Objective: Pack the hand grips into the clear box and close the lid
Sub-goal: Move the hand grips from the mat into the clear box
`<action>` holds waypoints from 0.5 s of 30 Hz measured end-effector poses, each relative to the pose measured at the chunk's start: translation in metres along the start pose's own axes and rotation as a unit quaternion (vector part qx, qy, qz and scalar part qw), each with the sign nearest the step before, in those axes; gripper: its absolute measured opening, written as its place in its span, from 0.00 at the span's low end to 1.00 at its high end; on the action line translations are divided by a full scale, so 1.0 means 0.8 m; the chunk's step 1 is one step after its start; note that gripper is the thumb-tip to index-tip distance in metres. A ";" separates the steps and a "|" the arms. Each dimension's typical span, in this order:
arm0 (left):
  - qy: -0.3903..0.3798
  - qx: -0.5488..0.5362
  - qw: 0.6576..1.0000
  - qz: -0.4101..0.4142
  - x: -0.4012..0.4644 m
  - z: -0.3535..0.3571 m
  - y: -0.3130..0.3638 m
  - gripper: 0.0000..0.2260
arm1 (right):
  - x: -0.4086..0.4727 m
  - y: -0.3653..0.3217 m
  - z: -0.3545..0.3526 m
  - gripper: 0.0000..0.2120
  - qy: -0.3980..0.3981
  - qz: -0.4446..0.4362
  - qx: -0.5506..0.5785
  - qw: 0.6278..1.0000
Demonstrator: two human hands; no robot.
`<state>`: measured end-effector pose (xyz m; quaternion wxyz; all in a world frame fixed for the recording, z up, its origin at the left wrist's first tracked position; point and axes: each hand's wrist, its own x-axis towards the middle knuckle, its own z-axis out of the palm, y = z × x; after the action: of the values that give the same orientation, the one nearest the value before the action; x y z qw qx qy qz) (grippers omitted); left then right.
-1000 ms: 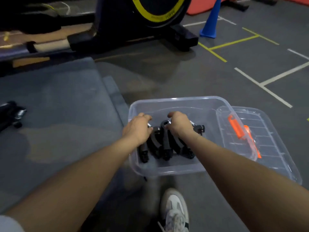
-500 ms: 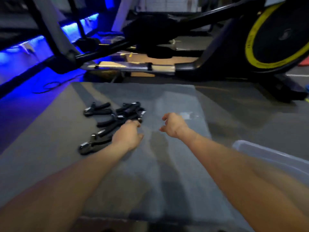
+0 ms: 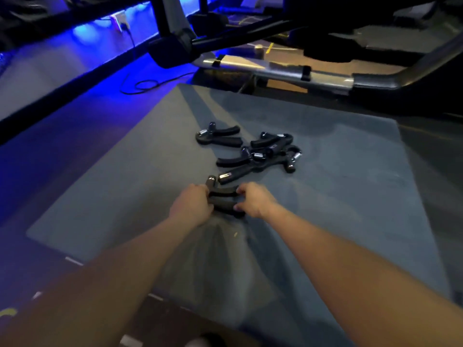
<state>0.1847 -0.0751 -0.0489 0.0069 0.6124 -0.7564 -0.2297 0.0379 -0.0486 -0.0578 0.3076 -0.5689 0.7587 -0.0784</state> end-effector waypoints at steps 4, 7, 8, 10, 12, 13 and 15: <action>-0.012 0.003 1.000 -0.002 -0.001 0.012 -0.016 0.12 | 0.007 -0.003 0.035 0.22 -0.010 -0.032 -0.077 0.996; -0.026 0.002 1.000 0.004 -0.004 0.018 -0.013 0.13 | 0.005 0.001 0.040 0.20 0.025 -0.049 -0.107 0.993; -0.028 0.004 1.000 0.006 -0.005 0.020 -0.011 0.13 | 0.004 0.003 0.039 0.19 0.034 -0.048 -0.106 0.993; -0.023 0.005 1.000 0.012 -0.007 0.021 -0.004 0.13 | -0.002 0.006 0.035 0.15 0.049 -0.058 -0.112 0.991; -0.013 0.002 1.000 0.022 -0.010 0.021 0.009 0.13 | -0.010 0.012 0.025 0.13 0.057 -0.073 -0.128 0.988; -0.008 -0.002 1.000 0.027 -0.012 0.020 0.018 0.13 | -0.017 0.017 0.017 0.13 0.060 -0.074 -0.133 0.987; -0.001 -0.016 0.999 0.039 -0.018 0.019 0.044 0.15 | -0.032 0.031 -0.004 0.14 0.064 -0.065 -0.141 0.986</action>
<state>0.1514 -0.0519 -0.0460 0.0248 0.5819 -0.7760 -0.2420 0.0198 -0.0173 -0.0570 0.1688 -0.6483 0.7420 -0.0266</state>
